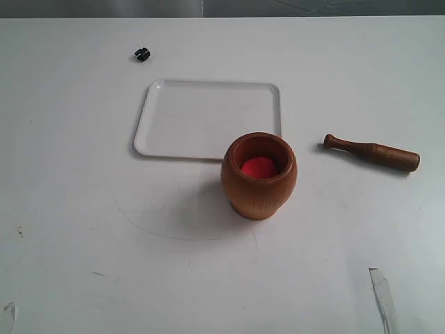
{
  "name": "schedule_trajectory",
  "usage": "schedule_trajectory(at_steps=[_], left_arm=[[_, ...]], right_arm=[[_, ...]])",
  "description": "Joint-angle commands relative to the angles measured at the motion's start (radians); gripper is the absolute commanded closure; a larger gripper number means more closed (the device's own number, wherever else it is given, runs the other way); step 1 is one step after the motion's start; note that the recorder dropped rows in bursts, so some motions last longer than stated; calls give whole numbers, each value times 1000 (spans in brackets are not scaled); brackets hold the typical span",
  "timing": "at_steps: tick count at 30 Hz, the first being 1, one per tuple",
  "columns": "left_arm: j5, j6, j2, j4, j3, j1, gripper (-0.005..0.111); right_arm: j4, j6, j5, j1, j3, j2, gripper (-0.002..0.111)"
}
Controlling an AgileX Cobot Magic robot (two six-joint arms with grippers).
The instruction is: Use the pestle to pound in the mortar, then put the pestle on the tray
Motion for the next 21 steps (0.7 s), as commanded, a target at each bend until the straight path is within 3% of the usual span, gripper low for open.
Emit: schedule_trajectory(at_steps=[1,9,17,21], left_arm=[[-3,-8,-1,-7,1,-8,107],[-3,-8,-1,-7,1,-8,107],[-3,-8,-1,-7,1,-8,107],[-3,-8,-1,-7,1,-8,107]], right_arm=[[2,-3,-1,-5,3,-6,108],[2,-13,-33,-5,3,-6,108],[151,6,-323,-5,3,-6,108],[151,9,-587,-5,3,-6,108]])
